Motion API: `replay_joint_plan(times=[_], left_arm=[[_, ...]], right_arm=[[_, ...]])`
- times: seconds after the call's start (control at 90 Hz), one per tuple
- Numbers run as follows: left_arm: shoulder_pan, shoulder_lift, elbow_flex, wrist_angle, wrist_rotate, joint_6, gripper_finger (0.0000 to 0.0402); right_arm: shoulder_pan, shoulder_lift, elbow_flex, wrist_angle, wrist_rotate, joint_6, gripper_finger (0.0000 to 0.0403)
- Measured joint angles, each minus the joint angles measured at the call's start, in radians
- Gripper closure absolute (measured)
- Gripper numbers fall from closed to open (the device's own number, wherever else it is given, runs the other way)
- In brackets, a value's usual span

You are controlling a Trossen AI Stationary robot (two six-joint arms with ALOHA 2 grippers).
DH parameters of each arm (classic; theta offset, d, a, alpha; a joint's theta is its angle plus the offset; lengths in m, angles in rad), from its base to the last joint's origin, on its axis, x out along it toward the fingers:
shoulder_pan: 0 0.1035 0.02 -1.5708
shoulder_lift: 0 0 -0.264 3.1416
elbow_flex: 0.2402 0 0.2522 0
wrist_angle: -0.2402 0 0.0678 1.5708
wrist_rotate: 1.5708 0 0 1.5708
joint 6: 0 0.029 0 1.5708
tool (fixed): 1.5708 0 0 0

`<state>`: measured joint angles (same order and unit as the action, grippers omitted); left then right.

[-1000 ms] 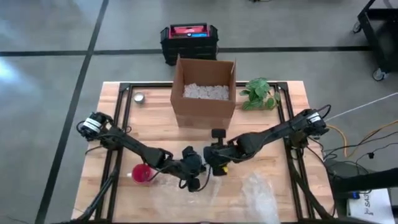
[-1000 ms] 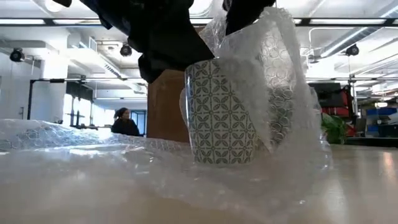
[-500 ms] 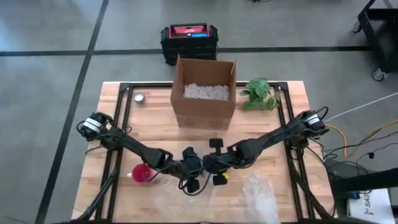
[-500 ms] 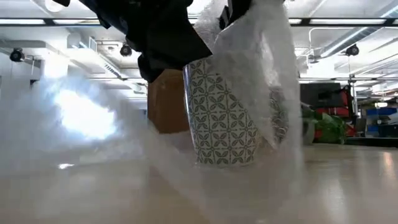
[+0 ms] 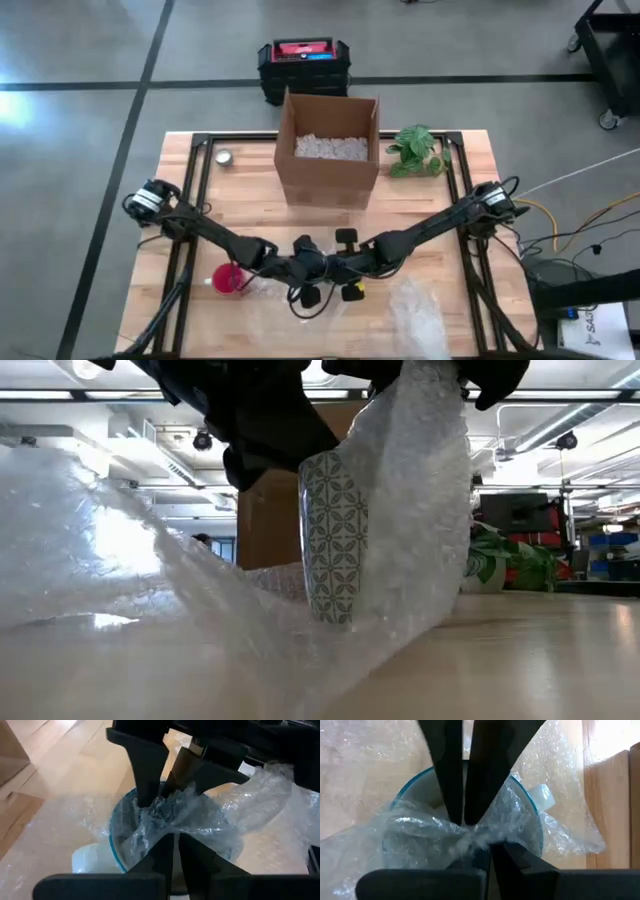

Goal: Wrap mug
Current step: Wrap the white mug with bubble wrap

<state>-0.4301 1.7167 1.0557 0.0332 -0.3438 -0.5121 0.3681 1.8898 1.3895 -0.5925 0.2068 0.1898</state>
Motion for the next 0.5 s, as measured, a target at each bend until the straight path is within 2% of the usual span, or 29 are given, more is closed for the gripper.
replay_joint_plan(times=[0.089, 0.222, 0.5], left_arm=[[-0.004, -0.048, 0.008, -0.017, 0.0, 0.005, 0.0381], [-0.005, -0.073, 0.011, -0.008, -0.057, 0.021, 0.0381], [0.006, 0.055, 0.011, 0.06, -0.059, 0.022, 0.0381]], right_arm=[[0.0, -0.002, -0.001, 0.008, 0.002, -0.002, 0.0403], [0.0, -0.002, -0.003, 0.009, -0.002, -0.017, 0.0403], [0.0, -0.003, -0.003, 0.022, -0.006, -0.018, 0.0403]])
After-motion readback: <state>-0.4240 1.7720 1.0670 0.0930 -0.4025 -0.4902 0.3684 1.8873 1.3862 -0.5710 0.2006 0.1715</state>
